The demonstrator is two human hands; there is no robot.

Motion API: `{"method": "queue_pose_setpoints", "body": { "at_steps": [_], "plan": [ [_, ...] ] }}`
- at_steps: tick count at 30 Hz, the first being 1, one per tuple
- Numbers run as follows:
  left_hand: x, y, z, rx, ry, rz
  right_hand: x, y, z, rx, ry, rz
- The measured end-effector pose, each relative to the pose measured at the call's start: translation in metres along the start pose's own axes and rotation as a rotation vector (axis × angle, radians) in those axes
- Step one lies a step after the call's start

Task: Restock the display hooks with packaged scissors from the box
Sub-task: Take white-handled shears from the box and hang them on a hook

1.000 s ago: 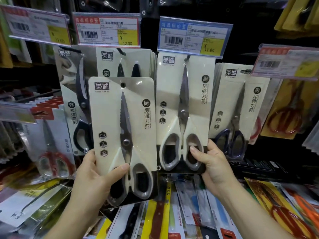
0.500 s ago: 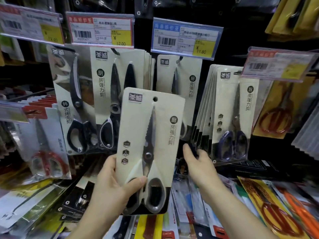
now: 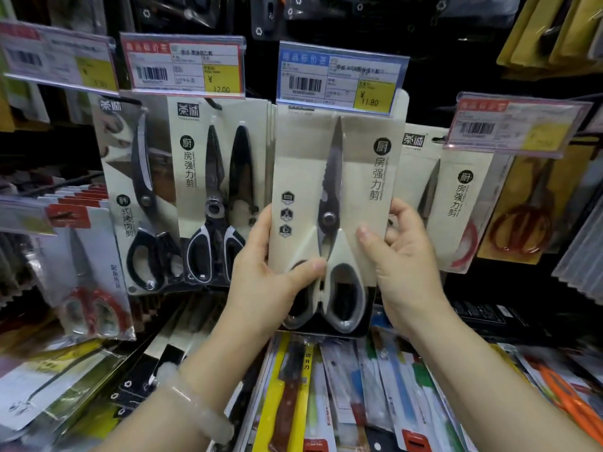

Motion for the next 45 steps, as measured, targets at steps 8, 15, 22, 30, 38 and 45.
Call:
{"method": "queue_pose_setpoints", "body": {
  "at_steps": [8, 15, 22, 30, 38, 45],
  "plan": [
    [0.017, -0.001, -0.002, 0.007, -0.078, -0.057, -0.013, 0.004, -0.003, -0.033, 0.042, -0.065],
    [0.024, 0.017, -0.023, 0.009, -0.228, -0.561, -0.028, 0.006, -0.030, -0.069, 0.084, 0.644],
    [0.058, 0.058, 0.043, 0.224, -0.246, -1.004, -0.056, -0.002, 0.038, 0.315, 0.190, 1.004],
    [0.071, 0.198, 0.113, 0.765, 0.025, -1.368, -0.072, -0.136, 0.109, 0.534, 0.387, 1.445],
    [0.030, 0.391, 0.198, 0.979, 0.319, -1.274, 0.000, -0.358, 0.176, 0.247, 0.642, 1.645],
    [-0.009, 0.545, 0.306, 1.182, 0.556, -1.205, 0.075, -0.532, 0.273, 0.000, 0.907, 1.699]
  ]
}}
Point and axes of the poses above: each hand's wrist, its own z-axis away from the middle knuckle, its own y-axis out of the palm, x = y × z, the point moved 9 cm from there along -z, towards the middle knuckle, and after that the axes turned 7 degrees about -z, right-handed, at the moved point
